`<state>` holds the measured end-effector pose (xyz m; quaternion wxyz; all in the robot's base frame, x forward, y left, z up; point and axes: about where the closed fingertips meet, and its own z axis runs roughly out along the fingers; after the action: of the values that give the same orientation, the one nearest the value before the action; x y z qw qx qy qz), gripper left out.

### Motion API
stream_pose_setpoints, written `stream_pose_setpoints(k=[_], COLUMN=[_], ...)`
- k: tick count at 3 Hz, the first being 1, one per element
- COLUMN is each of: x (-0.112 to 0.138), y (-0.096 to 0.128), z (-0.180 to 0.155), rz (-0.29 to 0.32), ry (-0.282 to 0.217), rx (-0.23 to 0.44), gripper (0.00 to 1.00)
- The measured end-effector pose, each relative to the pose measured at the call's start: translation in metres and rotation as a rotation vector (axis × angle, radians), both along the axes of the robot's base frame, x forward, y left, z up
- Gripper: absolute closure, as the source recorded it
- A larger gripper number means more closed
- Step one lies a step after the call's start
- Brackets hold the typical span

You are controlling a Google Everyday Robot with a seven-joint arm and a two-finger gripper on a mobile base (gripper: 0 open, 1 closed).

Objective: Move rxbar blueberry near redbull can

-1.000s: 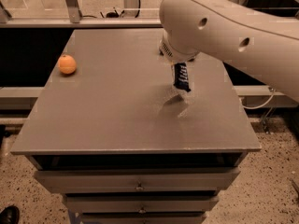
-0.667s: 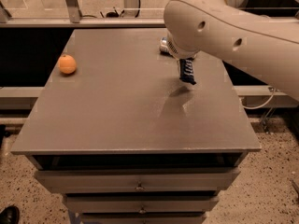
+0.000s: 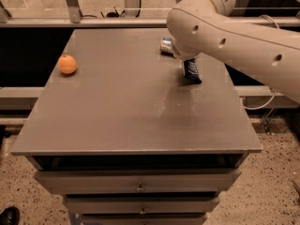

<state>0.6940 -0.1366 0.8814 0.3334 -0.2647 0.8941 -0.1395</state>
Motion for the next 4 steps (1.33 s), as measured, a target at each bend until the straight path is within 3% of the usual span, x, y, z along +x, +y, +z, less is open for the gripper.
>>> stream_pose_setpoints(k=[2,4], x=[0.0107,0.0144], y=[-0.0112,-0.0129], z=[-0.0156,-0.0157], rz=[-0.019,-0.035], ry=[0.026,0.013], rx=[-0.009,0.005], gripper=[0.52,0.05])
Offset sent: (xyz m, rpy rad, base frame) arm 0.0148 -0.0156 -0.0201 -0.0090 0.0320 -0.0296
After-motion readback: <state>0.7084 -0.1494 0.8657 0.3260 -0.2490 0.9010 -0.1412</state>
